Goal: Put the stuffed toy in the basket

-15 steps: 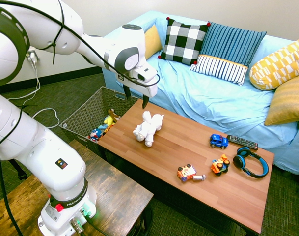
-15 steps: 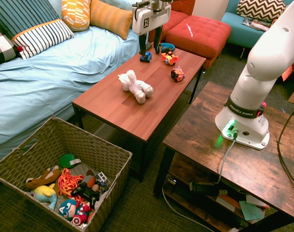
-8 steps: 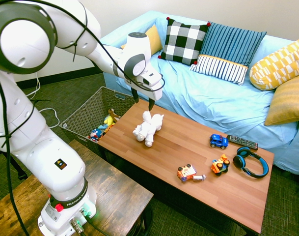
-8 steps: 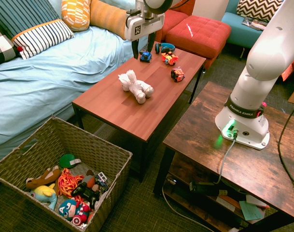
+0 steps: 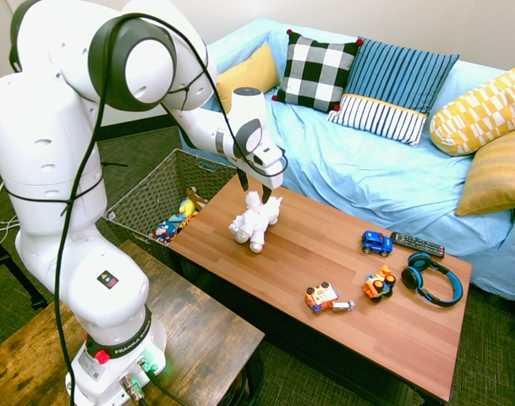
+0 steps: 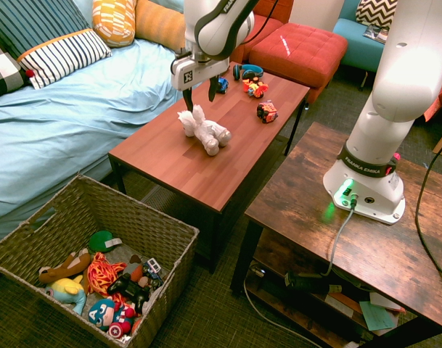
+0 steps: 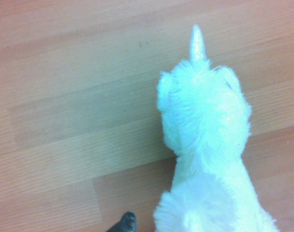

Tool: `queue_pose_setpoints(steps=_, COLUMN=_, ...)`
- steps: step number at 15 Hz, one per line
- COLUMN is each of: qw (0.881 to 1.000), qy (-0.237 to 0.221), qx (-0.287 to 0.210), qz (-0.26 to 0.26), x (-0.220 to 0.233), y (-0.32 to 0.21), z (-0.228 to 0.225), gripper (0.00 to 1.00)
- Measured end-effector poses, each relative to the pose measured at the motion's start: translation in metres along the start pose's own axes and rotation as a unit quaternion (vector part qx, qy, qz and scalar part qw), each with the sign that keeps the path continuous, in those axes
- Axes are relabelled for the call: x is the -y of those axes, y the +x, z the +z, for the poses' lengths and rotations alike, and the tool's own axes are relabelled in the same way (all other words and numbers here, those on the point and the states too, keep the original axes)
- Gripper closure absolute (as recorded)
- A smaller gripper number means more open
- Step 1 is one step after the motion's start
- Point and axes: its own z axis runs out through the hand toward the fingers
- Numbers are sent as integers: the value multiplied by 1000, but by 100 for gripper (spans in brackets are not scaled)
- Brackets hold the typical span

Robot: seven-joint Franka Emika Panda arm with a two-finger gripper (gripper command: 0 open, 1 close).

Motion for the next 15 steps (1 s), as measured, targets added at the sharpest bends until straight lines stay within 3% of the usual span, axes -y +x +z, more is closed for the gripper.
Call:
queue_pose_setpoints(steps=8, qw=998, qy=-47, qx=5, qz=28, x=16, y=24, z=87, gripper=0)
queue_pose_setpoints(steps=9, qw=998, qy=-52, qx=7, qz=31, x=16, y=24, z=93, gripper=100)
queue_pose_setpoints(steps=15, qw=997, qy=-62, qx=17, qz=43, x=15, y=19, z=107, gripper=100)
